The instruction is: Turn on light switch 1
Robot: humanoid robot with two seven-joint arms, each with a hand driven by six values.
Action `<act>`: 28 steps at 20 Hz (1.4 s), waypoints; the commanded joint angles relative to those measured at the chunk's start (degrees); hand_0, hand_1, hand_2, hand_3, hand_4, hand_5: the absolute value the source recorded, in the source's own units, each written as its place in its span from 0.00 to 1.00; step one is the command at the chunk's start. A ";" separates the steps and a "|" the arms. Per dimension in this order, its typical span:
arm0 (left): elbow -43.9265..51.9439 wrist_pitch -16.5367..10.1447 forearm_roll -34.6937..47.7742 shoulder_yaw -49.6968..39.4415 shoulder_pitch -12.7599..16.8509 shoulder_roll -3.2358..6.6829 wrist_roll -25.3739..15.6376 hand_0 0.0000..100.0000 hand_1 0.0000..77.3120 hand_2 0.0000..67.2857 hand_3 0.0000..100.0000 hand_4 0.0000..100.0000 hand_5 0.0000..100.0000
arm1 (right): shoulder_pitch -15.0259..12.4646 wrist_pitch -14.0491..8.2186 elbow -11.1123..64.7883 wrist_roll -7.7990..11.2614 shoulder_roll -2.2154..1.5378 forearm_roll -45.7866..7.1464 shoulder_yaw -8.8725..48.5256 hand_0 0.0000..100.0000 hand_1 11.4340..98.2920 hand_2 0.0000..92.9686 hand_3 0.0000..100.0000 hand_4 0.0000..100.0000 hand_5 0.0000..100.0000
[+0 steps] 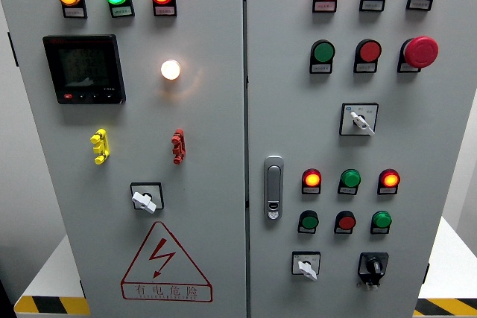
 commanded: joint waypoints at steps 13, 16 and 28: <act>57.47 -13.57 -37.47 42.13 -4.95 0.38 -14.61 0.00 0.02 0.41 0.37 0.63 0.60 | 0.01 0.04 0.00 0.02 0.01 0.00 0.06 0.00 0.10 0.00 0.20 0.19 0.11; 65.66 -21.48 -44.25 53.20 -4.78 -2.34 -13.82 0.00 0.03 0.38 0.24 0.49 0.47 | 0.01 0.04 0.00 0.02 0.01 0.00 -0.03 0.00 0.09 0.00 0.20 0.19 0.10; 67.26 -23.26 -46.47 58.51 -2.84 -2.70 1.64 0.00 0.00 0.06 0.00 0.00 0.06 | 0.01 -0.05 0.00 0.02 0.01 0.00 -0.03 0.00 0.10 0.00 0.20 0.19 0.10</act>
